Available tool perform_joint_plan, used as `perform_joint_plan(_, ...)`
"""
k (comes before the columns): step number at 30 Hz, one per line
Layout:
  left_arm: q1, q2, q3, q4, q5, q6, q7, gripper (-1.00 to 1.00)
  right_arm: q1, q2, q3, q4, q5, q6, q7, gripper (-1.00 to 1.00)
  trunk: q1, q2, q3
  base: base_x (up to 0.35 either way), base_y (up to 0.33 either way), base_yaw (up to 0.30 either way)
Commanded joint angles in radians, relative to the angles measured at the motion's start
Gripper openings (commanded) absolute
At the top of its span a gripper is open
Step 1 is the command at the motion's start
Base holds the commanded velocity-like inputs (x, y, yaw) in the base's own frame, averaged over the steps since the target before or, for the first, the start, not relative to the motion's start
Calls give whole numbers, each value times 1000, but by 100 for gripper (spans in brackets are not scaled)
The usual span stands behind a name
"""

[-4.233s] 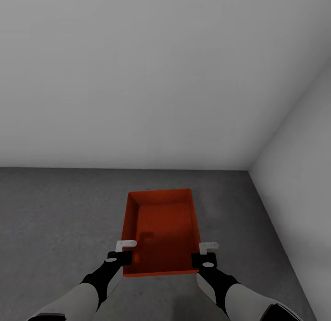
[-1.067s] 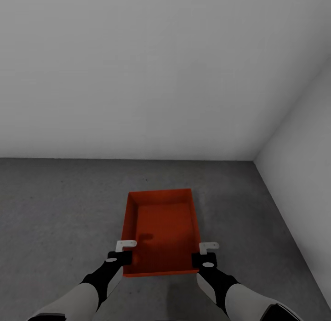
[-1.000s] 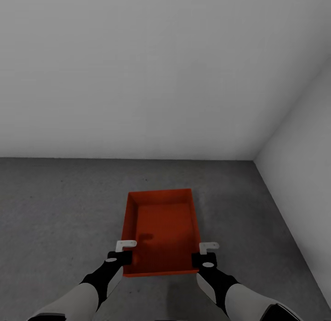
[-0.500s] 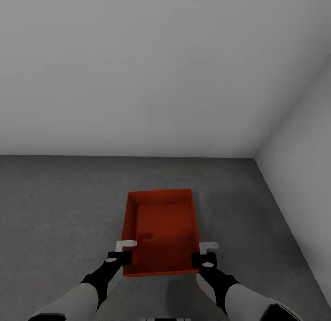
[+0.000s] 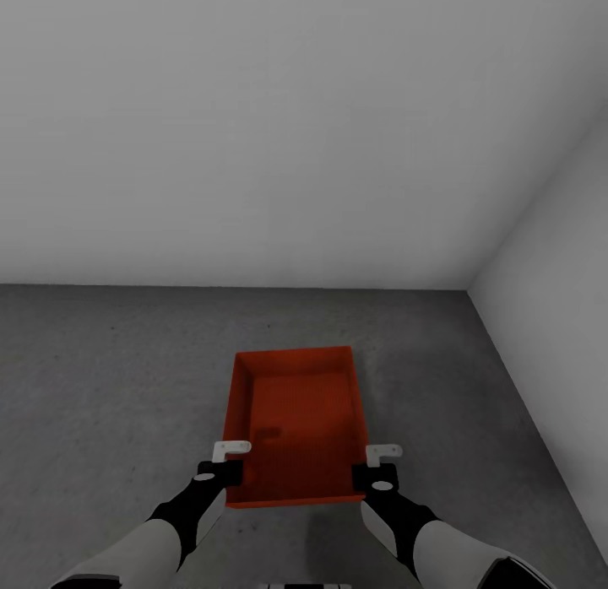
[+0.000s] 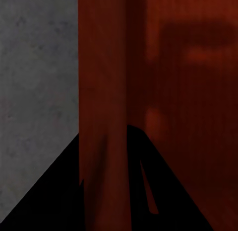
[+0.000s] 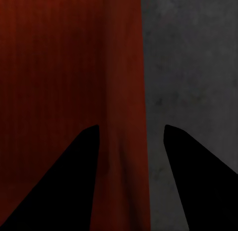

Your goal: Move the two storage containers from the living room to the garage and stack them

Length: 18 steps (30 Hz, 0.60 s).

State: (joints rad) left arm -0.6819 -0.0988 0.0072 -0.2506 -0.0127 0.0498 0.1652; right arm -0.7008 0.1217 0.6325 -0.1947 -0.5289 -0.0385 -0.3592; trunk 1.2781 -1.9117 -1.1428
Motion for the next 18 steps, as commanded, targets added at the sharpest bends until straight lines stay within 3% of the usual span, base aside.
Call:
perform_joint_plan(1, -1, 64, 25, -7, 31, 3, -6, -100, 0, -62, -31, 0, -42, -2, 63, -100, 0, 0, -1, 0, 0, 0)
perform_joint_plan(18, -1, 64, 25, -7, 31, 5, -6, -100, 0, -62, -31, 0, -43, -1, 63, -100, 0, 0, -1, 0, 0, 0)
